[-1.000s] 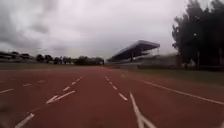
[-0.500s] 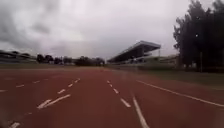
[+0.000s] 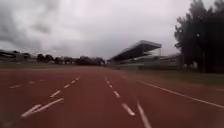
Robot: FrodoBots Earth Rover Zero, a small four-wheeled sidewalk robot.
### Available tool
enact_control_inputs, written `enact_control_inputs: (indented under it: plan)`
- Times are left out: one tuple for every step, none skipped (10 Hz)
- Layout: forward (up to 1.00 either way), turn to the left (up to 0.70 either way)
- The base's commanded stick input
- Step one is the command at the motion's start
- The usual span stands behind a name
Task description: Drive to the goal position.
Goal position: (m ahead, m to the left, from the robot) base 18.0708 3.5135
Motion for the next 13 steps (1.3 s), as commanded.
enact_control_inputs:
  plan:
    - [0.5, 0.0]
    - [0.5, 0.0]
    - [0.5, 0.0]
    - [0.5, 0.0]
    - [0.5, 0.0]
    - [0.5, 0.0]
    - [0.5, 0.0]
    - [0.5, 0.0]
    - [0.5, 0.0]
    - [0.5, 0.0]
    - [0.5, 0.0]
    - [0.5, 0.0]
    - [0.5, 0.0]
